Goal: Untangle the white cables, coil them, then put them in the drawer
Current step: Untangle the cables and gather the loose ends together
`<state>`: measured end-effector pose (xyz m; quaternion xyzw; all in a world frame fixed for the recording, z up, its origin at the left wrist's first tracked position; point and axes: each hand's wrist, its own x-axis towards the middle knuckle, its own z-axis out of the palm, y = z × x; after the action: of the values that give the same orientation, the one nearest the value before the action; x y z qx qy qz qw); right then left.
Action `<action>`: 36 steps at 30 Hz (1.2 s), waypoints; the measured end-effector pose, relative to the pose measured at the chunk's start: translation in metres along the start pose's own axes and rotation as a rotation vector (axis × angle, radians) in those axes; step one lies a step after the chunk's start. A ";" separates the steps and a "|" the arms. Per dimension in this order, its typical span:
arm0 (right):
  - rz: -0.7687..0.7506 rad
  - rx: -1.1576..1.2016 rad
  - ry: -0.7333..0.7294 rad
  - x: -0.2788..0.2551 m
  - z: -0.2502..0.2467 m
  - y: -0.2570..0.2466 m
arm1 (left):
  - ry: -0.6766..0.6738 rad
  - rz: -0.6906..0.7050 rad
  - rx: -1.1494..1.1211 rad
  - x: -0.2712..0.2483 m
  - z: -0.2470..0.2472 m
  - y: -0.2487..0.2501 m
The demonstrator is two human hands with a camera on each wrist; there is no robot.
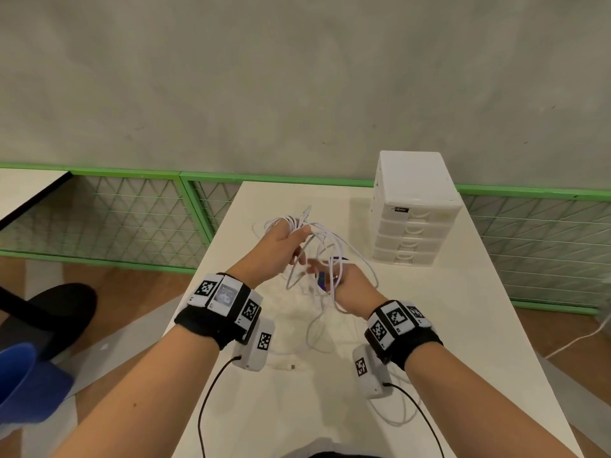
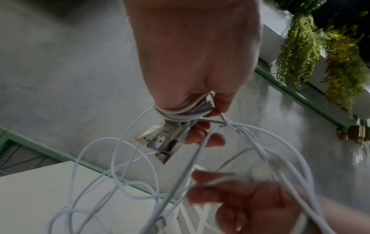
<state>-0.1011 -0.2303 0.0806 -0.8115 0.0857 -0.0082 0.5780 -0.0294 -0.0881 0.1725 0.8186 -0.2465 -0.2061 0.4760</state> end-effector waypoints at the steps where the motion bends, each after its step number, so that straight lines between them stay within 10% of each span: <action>1: -0.023 0.025 0.066 0.000 -0.003 -0.004 | -0.006 -0.011 0.030 -0.001 0.000 -0.003; 6: -0.138 -0.095 -0.119 0.001 -0.003 -0.018 | -0.096 -0.023 -0.037 -0.006 0.004 0.000; 11: 0.108 -0.369 -0.308 0.011 0.011 0.009 | -0.171 -0.032 -0.069 -0.003 0.005 0.007; 16: 0.176 -0.539 -0.078 0.009 -0.006 0.014 | 0.028 0.010 -0.041 -0.001 -0.002 0.008; 29: 0.058 0.271 0.231 -0.006 -0.021 -0.013 | 0.188 -0.070 0.032 0.013 -0.003 -0.010; 36: -0.040 0.340 0.216 -0.011 -0.023 -0.022 | 0.174 0.018 0.139 0.012 -0.001 -0.012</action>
<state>-0.1114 -0.2434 0.1099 -0.6983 0.1282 -0.1211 0.6938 -0.0172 -0.0894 0.1615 0.8623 -0.2255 -0.1126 0.4393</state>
